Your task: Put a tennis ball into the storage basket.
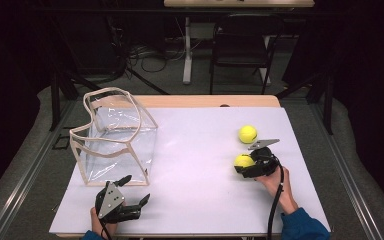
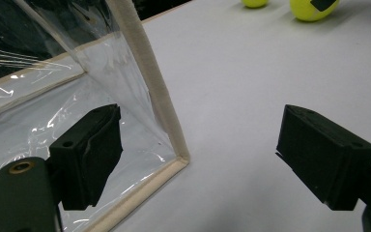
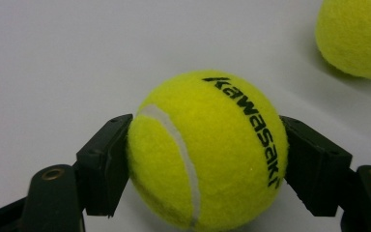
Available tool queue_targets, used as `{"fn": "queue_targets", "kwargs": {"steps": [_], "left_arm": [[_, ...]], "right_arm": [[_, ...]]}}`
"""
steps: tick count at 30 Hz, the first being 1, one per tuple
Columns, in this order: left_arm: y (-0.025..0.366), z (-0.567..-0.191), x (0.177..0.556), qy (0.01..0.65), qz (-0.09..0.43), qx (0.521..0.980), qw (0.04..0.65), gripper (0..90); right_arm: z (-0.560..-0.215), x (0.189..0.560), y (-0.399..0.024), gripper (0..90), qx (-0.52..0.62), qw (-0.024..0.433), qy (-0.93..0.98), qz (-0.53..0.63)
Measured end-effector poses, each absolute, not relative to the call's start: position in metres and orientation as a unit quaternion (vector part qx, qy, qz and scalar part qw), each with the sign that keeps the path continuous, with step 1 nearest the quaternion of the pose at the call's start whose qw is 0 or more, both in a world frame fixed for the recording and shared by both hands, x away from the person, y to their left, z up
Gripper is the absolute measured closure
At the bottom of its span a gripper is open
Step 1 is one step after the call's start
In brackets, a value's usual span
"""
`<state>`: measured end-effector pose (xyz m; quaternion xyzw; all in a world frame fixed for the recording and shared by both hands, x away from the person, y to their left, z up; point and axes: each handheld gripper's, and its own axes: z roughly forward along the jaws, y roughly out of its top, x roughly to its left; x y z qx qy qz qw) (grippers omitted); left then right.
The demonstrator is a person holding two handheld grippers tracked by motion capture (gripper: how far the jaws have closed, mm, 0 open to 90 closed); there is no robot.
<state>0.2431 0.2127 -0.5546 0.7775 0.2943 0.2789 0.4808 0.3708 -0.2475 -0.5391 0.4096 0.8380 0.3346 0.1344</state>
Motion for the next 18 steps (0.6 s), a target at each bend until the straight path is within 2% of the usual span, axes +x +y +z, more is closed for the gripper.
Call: {"fn": "queue_targets", "kwargs": {"steps": [18], "left_arm": [[0.2128, -0.5544, 0.2425, 0.294, 0.28, 0.777, 0.482, 16.0]], "right_arm": [[-0.5328, 0.3668, -0.2459, 25.3, 0.4, 0.144, 0.84, 0.338]]}}
